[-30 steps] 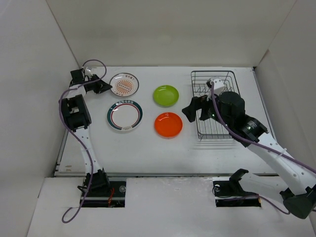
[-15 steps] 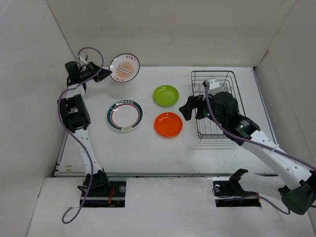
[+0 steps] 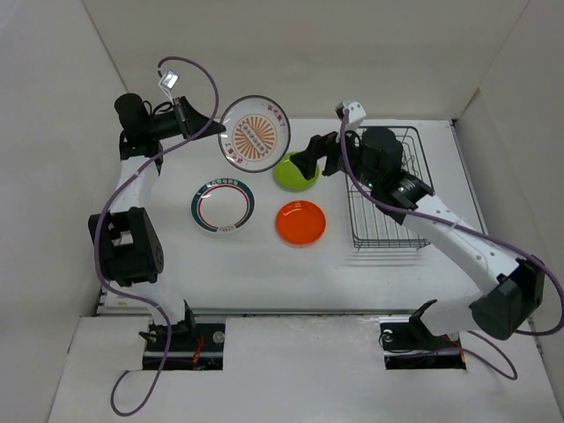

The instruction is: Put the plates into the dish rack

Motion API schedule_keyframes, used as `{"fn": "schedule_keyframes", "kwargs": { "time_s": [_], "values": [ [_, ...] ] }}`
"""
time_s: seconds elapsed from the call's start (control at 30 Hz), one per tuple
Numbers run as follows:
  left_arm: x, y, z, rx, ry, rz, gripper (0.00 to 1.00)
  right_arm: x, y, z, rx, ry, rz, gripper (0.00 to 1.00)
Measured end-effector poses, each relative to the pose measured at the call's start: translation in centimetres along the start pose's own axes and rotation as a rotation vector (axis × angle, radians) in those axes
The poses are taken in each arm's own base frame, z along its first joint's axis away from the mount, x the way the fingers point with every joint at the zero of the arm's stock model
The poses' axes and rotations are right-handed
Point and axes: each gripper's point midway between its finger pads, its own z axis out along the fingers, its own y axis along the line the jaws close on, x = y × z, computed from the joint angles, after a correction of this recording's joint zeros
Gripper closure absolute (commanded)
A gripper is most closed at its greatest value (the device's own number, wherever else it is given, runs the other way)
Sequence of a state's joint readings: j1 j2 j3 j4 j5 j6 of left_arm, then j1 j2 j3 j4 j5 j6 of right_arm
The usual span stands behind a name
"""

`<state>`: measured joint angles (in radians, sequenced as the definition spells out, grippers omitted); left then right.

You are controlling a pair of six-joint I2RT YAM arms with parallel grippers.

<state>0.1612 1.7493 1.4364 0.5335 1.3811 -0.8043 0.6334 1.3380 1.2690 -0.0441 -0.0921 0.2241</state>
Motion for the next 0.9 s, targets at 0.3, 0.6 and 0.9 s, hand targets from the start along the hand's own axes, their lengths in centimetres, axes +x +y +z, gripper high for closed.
{"fn": "schedule_keyframes", "kwargs": {
  "time_s": [0.3, 0.6, 0.9],
  "values": [
    [3.4, -4.1, 2.2, 0.091, 0.086, 0.045, 1.0, 1.1, 0.9, 4.4, -0.14, 0.02, 0.056, 0.3],
    [3.9, -4.6, 3.4, 0.104, 0.089, 0.086, 0.34, 0.8, 1.4, 4.3, -0.214, 0.001, 0.176, 1.0],
    [1.7, -0.5, 2.1, -0.152, -0.017, 0.091, 0.0, 0.1, -9.7, -2.6, 0.329, -0.001, 0.149, 1.0]
  ]
}}
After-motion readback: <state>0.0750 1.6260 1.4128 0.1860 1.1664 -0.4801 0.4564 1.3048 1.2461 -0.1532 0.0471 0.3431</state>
